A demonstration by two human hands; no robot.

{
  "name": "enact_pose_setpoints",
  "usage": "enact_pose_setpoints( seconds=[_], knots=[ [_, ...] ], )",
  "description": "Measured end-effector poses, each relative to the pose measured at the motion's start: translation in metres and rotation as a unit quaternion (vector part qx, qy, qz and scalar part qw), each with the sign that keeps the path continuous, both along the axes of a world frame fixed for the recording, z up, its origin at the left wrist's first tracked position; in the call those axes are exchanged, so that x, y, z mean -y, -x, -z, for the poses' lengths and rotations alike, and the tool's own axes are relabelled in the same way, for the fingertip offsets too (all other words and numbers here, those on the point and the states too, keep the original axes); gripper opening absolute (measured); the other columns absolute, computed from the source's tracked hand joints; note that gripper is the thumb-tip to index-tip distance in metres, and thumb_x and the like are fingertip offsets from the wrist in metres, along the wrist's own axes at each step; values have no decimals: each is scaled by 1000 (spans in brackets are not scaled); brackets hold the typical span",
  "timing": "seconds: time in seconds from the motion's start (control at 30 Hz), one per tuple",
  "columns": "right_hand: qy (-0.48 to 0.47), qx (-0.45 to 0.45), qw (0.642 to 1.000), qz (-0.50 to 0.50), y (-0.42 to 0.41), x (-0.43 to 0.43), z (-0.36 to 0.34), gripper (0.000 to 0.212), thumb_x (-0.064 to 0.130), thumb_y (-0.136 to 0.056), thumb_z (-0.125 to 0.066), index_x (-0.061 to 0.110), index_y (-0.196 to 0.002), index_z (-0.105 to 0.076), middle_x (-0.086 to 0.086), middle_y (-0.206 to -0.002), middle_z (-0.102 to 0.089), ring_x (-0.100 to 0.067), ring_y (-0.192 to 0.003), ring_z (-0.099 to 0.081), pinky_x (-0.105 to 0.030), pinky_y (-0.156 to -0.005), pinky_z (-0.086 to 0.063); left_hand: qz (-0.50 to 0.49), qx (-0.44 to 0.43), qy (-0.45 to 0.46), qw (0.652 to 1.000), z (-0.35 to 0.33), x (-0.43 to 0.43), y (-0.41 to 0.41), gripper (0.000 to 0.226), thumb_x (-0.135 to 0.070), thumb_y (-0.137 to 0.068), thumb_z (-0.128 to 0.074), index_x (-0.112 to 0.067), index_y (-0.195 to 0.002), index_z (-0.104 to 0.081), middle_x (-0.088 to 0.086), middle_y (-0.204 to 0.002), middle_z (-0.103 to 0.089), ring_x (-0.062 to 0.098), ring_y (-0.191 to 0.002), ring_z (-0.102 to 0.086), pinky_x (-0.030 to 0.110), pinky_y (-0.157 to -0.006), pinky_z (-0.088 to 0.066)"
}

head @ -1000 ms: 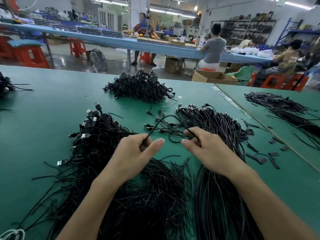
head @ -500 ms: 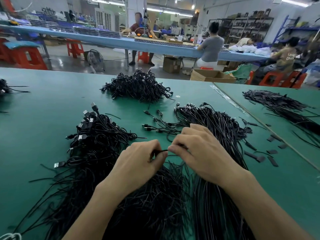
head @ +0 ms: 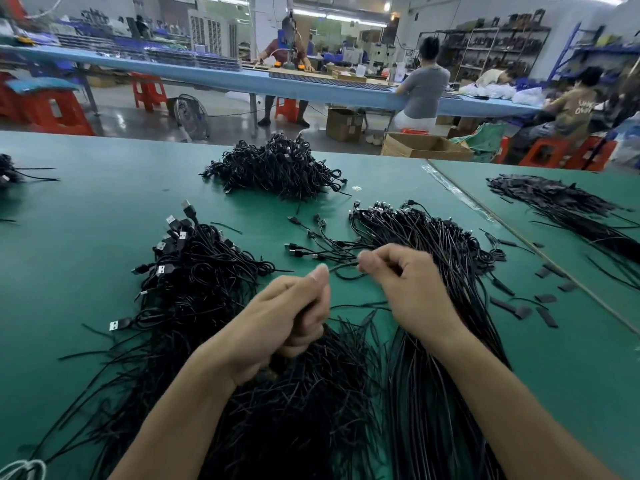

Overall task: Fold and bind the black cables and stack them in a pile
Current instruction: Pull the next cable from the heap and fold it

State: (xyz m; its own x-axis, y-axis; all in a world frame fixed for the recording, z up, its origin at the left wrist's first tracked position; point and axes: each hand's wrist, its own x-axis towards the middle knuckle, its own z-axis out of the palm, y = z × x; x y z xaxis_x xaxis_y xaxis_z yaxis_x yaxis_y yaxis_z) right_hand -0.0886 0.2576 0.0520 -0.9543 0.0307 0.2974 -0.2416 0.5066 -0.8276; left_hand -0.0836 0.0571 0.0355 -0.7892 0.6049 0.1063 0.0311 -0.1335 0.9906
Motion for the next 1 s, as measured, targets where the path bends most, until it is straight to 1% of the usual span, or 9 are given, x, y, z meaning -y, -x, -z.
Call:
enact_pose_setpoints(
  seconds=[0.13,0.23,0.33,0.43,0.53,0.67,0.77,0.9,1.0],
  knots=[
    [-73,84,985,-133,-9,21,13,34,41,-99,-55,34,-67,-66,10,-48,-43,-9,-45,-34,-24,-46,-29,-18,77,-176,981,-4,-1,2,46,-49,-96,-49,-17,-66,-61,-6,-52,-28,7,-42,-25,15,-37,-30],
    [-164,92,962,-199,-18,35,12,24,24,-100,-55,27,-81,-69,4,-66,-63,-21,-59,-52,-34,-58,-45,-62,86,-233,967,1,-7,4,43,-43,-97,-47,-12,-89,-77,1,-65,-58,12,-56,-59,22,-49,-51],
    [-266,94,937,-206,-25,32,8,24,34,-100,-53,19,-85,-65,-3,-69,-63,-20,-65,-54,-36,-63,-45,-140,5,-185,973,12,-14,9,42,-44,-94,-48,-16,-105,-77,7,-103,-75,21,-103,-71,30,-86,-58],
    [-268,79,938,-203,-30,23,-3,32,34,-98,-56,18,-70,-57,-4,-62,-56,-13,-55,-48,-29,-55,-39,-249,-128,-44,959,21,-18,14,32,-37,-97,-44,-25,-108,-72,-5,-110,-75,12,-111,-68,31,-100,-53],
    [-165,6,974,-158,-26,16,-13,22,27,-95,-64,19,-74,-67,11,-64,-62,-1,-61,-54,-15,-58,-39,-203,-192,84,957,24,-18,12,32,-35,-102,-43,-23,-97,-72,-5,-90,-76,12,-85,-72,32,-80,-59],
    [-78,-50,991,-92,-15,1,-21,16,34,-84,-77,22,-75,-71,16,-52,-52,-2,-50,-40,-17,-50,-32,-122,-71,53,989,14,-20,3,51,-49,-96,-38,-17,-73,-70,-2,-44,-49,14,-39,-43,23,-45,-37],
    [27,-65,995,-67,-11,-4,-21,23,42,-73,-77,19,-76,-75,-7,-67,-66,-19,-59,-53,-39,-57,-48,-44,-47,51,997,7,-20,-2,61,-57,-99,-35,-17,-69,-70,-7,-40,-34,12,-40,-26,21,-45,-26],
    [80,-42,988,-126,-10,11,-11,17,40,-78,-70,23,-77,-74,-8,-69,-68,-12,-65,-57,-35,-63,-52,56,6,35,998,0,-18,-9,66,-59,-100,-31,-15,-63,-64,-7,-40,-27,10,-37,-25,16,-42,-27],
    [65,43,987,-139,-13,17,1,33,53,-85,-56,25,-75,-71,2,-54,-45,-9,-50,-39,-22,-46,-34,-6,68,-129,989,0,-13,-4,53,-50,-99,-42,-16,-64,-62,-10,-41,-35,6,-34,-29,18,-38,-28]
  ],
)
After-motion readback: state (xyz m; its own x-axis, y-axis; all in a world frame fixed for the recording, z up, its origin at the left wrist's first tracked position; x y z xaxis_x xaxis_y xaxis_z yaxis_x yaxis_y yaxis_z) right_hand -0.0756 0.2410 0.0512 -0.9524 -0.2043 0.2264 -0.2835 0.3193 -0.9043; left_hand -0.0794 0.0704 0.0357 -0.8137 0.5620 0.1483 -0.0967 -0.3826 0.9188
